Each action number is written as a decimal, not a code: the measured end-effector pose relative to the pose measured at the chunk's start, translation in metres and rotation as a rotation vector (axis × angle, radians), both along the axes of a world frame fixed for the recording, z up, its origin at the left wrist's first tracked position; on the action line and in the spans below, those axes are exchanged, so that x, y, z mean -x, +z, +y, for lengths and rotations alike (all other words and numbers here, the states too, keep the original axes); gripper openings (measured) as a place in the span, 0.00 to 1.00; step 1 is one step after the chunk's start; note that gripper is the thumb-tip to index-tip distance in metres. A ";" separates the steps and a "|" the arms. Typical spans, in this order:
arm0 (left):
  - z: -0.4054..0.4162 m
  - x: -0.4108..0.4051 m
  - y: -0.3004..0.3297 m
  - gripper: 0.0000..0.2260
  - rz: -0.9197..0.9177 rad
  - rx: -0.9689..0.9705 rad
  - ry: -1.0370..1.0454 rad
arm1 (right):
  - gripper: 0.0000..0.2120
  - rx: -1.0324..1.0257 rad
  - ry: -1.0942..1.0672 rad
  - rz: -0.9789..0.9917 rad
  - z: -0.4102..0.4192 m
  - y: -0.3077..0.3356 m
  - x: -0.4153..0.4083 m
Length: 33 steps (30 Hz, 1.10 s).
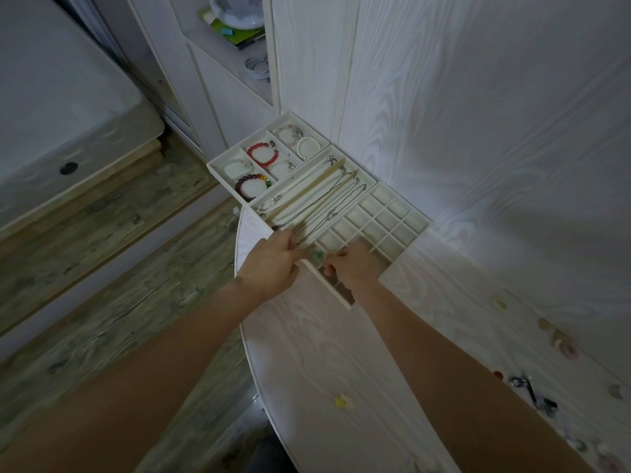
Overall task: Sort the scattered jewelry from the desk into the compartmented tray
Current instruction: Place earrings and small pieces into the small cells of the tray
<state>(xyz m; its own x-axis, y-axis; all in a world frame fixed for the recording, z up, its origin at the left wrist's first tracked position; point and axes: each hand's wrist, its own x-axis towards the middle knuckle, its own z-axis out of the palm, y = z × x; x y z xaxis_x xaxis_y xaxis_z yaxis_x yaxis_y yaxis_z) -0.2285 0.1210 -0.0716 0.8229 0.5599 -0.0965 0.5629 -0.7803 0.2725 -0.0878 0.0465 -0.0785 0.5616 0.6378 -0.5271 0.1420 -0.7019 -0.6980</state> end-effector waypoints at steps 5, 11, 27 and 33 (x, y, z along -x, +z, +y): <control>-0.001 -0.010 0.010 0.17 0.204 -0.153 -0.047 | 0.20 -0.037 0.015 -0.037 0.003 -0.002 0.005; 0.000 -0.008 0.012 0.16 0.147 -0.072 -0.003 | 0.16 -0.027 0.097 -0.112 0.008 -0.001 0.009; 0.005 -0.007 0.011 0.22 0.120 0.042 -0.001 | 0.14 -0.047 0.678 -0.493 -0.004 0.021 -0.004; 0.006 -0.013 0.012 0.22 0.214 -0.005 -0.004 | 0.13 0.211 0.845 -0.719 0.005 0.019 0.002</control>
